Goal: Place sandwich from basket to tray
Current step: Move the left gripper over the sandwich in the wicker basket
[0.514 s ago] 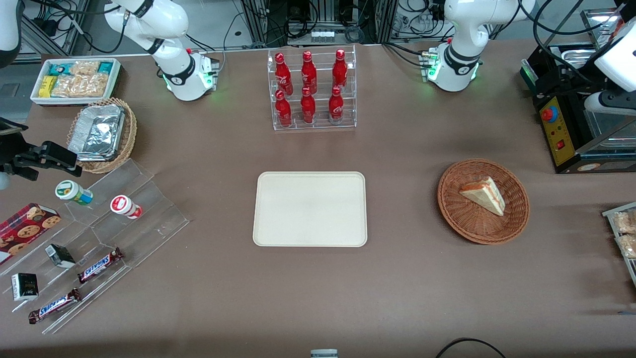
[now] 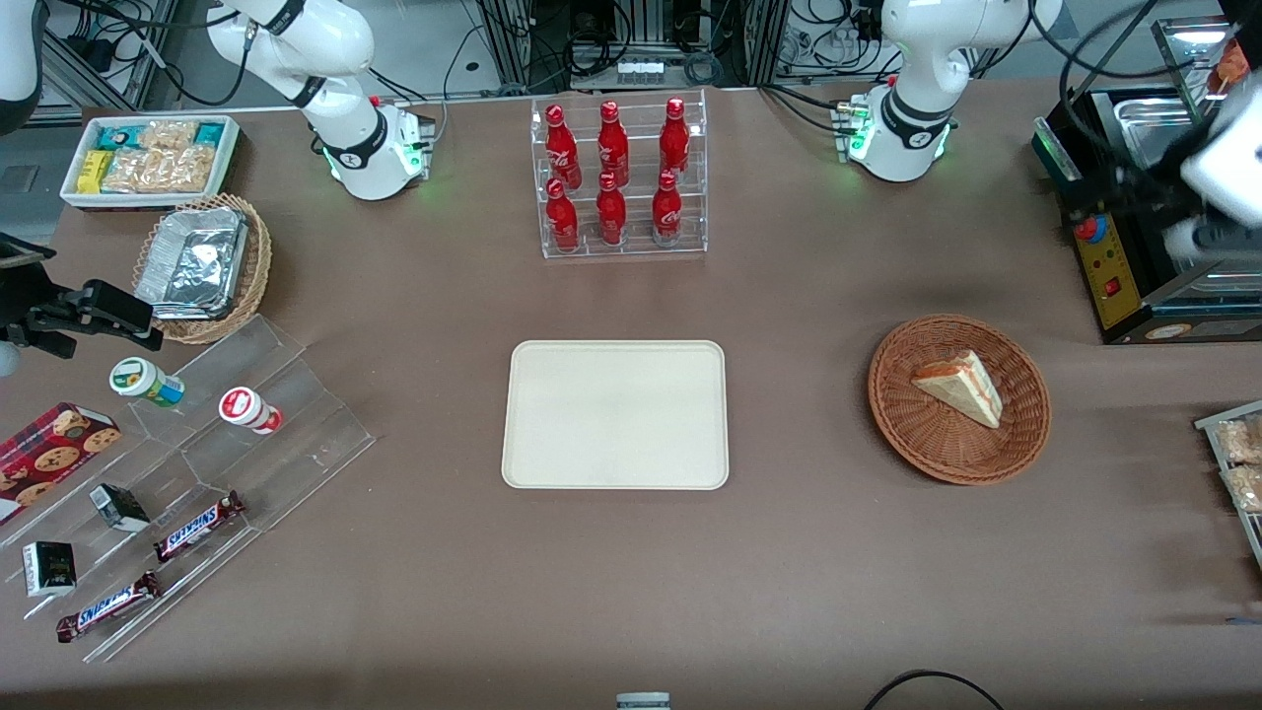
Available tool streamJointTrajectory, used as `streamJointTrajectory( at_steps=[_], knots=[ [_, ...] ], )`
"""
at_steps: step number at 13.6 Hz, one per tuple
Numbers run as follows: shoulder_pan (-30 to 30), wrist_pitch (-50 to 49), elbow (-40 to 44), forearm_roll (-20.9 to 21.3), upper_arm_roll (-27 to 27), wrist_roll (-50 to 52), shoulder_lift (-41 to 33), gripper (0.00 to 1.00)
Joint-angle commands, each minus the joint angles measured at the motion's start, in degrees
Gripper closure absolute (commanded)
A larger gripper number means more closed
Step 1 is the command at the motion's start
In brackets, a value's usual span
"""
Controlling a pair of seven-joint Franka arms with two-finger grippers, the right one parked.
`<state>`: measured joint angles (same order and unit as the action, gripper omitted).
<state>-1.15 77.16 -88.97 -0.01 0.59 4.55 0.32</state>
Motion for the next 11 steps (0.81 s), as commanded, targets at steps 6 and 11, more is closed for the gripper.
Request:
streamJointTrajectory(
  at_steps=[6, 11],
  knots=[
    [0.09, 27.66, -20.69, -0.26, 2.75, 29.08, 3.37, 0.00],
    [-0.78, 44.52, -29.74, 0.09, 2.75, 45.35, 7.68, 0.00]
  ],
)
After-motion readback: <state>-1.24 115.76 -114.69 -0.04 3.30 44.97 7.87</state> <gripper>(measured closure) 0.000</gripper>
